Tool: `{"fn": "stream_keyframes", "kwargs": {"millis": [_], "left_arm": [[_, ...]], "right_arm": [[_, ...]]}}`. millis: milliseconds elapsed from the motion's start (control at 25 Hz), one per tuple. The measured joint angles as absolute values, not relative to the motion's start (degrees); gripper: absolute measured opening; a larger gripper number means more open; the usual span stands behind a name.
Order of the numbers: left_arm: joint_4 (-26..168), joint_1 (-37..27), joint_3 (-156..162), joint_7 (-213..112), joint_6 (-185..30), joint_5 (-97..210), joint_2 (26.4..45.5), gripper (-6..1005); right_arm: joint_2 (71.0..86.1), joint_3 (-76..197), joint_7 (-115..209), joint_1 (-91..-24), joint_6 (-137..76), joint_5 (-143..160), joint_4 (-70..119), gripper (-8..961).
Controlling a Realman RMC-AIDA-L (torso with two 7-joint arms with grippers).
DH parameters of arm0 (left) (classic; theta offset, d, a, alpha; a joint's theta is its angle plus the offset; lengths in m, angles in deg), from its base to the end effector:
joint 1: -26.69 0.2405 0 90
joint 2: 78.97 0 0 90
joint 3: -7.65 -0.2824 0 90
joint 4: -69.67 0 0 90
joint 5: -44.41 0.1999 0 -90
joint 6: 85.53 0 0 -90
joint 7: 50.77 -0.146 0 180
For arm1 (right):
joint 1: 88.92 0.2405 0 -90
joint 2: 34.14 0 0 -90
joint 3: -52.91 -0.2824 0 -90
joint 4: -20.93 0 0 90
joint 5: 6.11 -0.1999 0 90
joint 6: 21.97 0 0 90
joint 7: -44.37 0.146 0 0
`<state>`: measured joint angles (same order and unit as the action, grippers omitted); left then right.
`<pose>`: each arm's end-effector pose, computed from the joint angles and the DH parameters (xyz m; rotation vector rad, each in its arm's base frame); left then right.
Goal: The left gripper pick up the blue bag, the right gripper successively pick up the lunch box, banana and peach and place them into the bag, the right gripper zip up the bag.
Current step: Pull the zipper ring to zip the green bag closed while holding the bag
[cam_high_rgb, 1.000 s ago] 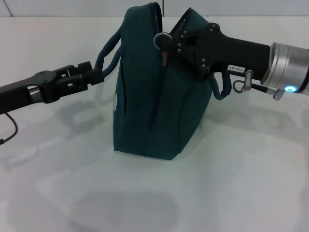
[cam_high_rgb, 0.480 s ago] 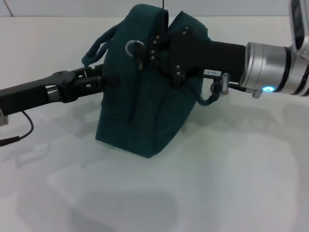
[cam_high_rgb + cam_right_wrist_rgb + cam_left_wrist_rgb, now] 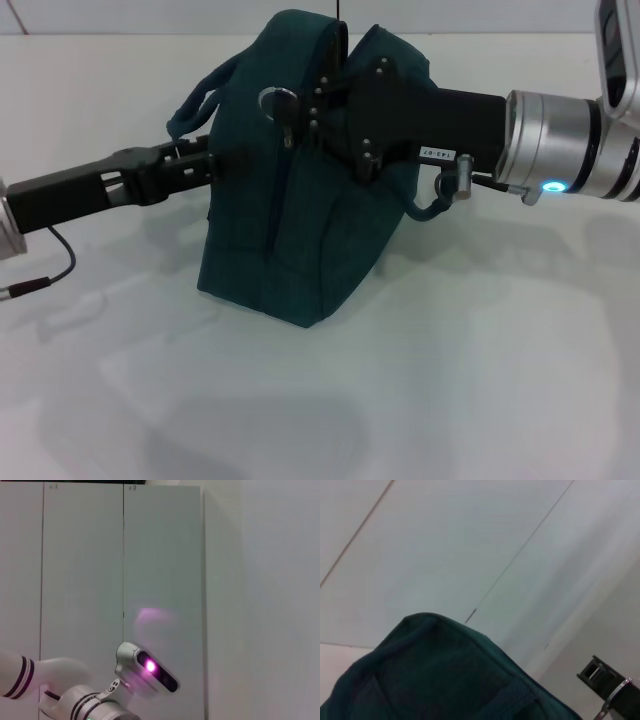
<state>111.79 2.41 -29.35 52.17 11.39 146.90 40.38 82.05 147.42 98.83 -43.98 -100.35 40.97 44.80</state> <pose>-0.2748 0.3133 0.0202 -2.4954 -1.1457 -1.1178 0.1282 0.3724 -0.0658 -2.7119 0.0017 1.2176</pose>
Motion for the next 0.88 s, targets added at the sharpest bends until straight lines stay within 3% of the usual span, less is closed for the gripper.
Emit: {"fn": "stream_keyframes", "kwargs": {"millis": [240,680,880], "left_arm": [[111.77,1.85,-29.32,51.99,11.33,148.20,40.38,759],[111.15,2.32,-29.26,49.75,11.33,147.39,40.44,280],[105.78,1.31,-29.32,43.13,11.71,145.47,40.37,167]], "right_arm": [[82.05,147.32,98.84,-44.36,-100.36,40.79,44.79,22],[82.05,147.44,98.86,-45.55,-100.03,37.76,44.26,23],[82.05,147.48,99.00,-45.98,-99.81,37.53,44.10,24]]}}
